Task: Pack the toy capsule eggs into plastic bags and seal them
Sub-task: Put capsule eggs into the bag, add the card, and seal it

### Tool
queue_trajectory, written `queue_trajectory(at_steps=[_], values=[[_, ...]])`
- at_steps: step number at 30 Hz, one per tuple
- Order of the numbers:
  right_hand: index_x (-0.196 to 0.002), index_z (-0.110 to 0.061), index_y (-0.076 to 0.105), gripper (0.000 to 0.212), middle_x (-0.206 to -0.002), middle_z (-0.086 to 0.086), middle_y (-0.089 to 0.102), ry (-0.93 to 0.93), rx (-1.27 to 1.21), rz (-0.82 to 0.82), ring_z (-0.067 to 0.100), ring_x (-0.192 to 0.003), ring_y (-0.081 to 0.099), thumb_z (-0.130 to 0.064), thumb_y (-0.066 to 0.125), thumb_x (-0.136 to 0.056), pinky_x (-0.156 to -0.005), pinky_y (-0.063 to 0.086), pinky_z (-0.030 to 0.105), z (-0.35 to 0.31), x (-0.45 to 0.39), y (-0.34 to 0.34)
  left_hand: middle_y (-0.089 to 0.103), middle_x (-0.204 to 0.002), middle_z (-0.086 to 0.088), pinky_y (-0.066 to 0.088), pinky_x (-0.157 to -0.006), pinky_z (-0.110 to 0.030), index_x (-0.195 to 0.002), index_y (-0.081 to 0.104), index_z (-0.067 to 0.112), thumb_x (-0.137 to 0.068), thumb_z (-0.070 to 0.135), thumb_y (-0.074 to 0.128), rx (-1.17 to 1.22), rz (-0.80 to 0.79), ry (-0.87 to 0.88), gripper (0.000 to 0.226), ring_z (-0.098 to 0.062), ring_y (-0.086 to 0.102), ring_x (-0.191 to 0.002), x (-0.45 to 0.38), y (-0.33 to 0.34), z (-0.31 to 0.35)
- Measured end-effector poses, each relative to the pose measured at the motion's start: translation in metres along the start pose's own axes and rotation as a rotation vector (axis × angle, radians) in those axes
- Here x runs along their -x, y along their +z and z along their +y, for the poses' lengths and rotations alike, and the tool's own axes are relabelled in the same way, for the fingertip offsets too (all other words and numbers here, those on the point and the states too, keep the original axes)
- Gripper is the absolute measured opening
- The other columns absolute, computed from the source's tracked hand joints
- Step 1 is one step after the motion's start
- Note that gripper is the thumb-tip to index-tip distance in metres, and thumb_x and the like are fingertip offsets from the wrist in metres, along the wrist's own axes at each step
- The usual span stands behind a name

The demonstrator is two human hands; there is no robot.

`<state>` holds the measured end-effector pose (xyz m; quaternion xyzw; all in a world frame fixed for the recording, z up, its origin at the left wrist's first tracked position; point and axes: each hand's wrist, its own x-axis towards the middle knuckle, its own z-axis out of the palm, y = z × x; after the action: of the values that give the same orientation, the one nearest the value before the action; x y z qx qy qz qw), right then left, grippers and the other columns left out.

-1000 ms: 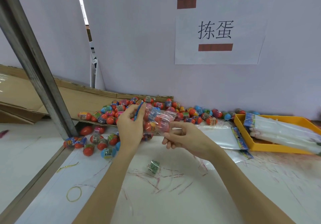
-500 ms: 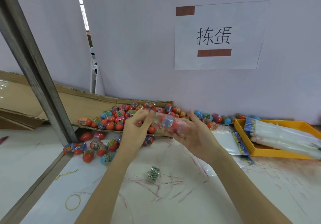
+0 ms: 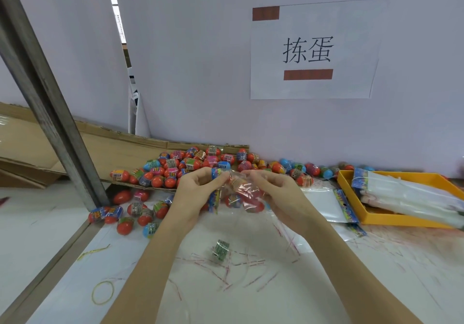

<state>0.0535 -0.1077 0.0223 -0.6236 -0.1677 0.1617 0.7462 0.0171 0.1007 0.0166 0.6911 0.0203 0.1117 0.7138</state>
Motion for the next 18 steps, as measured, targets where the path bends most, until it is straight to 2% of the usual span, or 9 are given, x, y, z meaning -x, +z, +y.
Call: queue_trajectory(at_steps=[4,6,7,8,10,12,14,16,18], values=[[-0.098,-0.017,0.083,0.020,-0.102,0.008,0.080,-0.073,0.022,0.204,0.028,-0.098,0.076,-0.027,0.066,-0.098,-0.082,0.063,0.032,0.005,-0.002,0.004,0.078,-0.096,-0.016,0.059,-0.098,-0.053,-0.090,0.078,0.012,-0.092,0.027,0.079,-0.038,0.072,0.075,0.016,-0.034,0.074,-0.097,0.001,0.004,0.000],[-0.090,-0.022,0.083,0.019,-0.097,0.006,0.081,-0.111,0.012,0.293,0.027,-0.094,0.077,-0.025,0.066,-0.098,-0.079,0.063,0.031,0.007,-0.004,0.007,0.076,-0.089,-0.012,0.058,-0.096,-0.054,-0.085,0.076,0.018,-0.096,0.028,0.075,-0.083,0.115,0.124,0.015,-0.029,0.073,-0.089,0.002,0.009,0.000],[-0.088,-0.024,0.083,0.020,-0.096,0.005,0.081,-0.122,0.023,0.308,0.026,-0.093,0.077,-0.026,0.066,-0.098,-0.077,0.063,0.029,0.007,-0.005,0.009,0.074,-0.087,-0.013,0.058,-0.092,-0.055,-0.087,0.074,0.020,-0.099,0.029,0.072,-0.132,0.136,0.167,0.015,-0.032,0.071,-0.087,0.002,0.012,-0.001],[-0.090,-0.024,0.084,0.020,-0.097,0.005,0.081,-0.126,0.035,0.297,0.026,-0.094,0.077,-0.029,0.066,-0.098,-0.076,0.063,0.028,0.007,-0.005,0.010,0.071,-0.086,-0.016,0.057,-0.088,-0.059,-0.090,0.071,0.018,-0.101,0.031,0.069,-0.192,0.158,0.225,0.017,-0.037,0.068,-0.085,0.002,0.013,-0.002],[-0.106,-0.020,0.081,0.026,-0.105,0.006,0.080,-0.085,0.030,0.193,0.027,-0.099,0.076,-0.036,0.062,-0.100,-0.081,0.063,0.032,0.008,-0.006,0.009,0.064,-0.085,-0.019,0.054,-0.081,-0.061,-0.093,0.065,0.015,-0.104,0.032,0.063,-0.267,0.214,0.338,0.021,-0.044,0.062,-0.083,0.003,0.016,-0.004],[-0.121,-0.013,0.073,0.035,-0.113,0.010,0.078,0.019,-0.002,0.041,0.030,-0.103,0.076,-0.040,0.061,-0.101,-0.088,0.062,0.041,0.009,-0.004,0.009,0.063,-0.083,-0.012,0.054,-0.078,-0.060,-0.092,0.061,0.019,-0.106,0.032,0.060,-0.262,0.292,0.383,0.020,-0.040,0.061,-0.081,0.003,0.016,-0.005],[-0.127,-0.008,0.068,0.036,-0.114,0.014,0.077,0.076,0.000,-0.046,0.034,-0.103,0.076,-0.033,0.063,-0.102,-0.087,0.063,0.042,0.012,-0.002,0.008,0.064,-0.083,-0.010,0.056,-0.077,-0.059,-0.092,0.060,0.019,-0.107,0.033,0.058,-0.261,0.336,0.382,0.021,-0.036,0.064,-0.081,0.002,0.015,-0.005],[-0.125,-0.005,0.068,0.032,-0.108,0.015,0.078,0.054,0.030,-0.021,0.034,-0.097,0.077,-0.027,0.064,-0.102,-0.080,0.063,0.035,0.013,-0.002,0.008,0.062,-0.079,-0.012,0.055,-0.072,-0.057,-0.091,0.060,0.016,-0.107,0.033,0.058,-0.283,0.359,0.380,0.023,-0.034,0.062,-0.074,0.000,0.013,-0.007],[-0.121,-0.007,0.071,0.028,-0.104,0.012,0.079,0.013,0.062,0.036,0.032,-0.093,0.077,-0.026,0.065,-0.101,-0.076,0.062,0.029,0.013,-0.003,0.008,0.056,-0.068,-0.012,0.048,-0.060,-0.045,-0.088,0.060,0.014,-0.108,0.033,0.057,-0.309,0.388,0.394,0.028,-0.024,0.050,-0.059,-0.001,0.012,-0.008]])
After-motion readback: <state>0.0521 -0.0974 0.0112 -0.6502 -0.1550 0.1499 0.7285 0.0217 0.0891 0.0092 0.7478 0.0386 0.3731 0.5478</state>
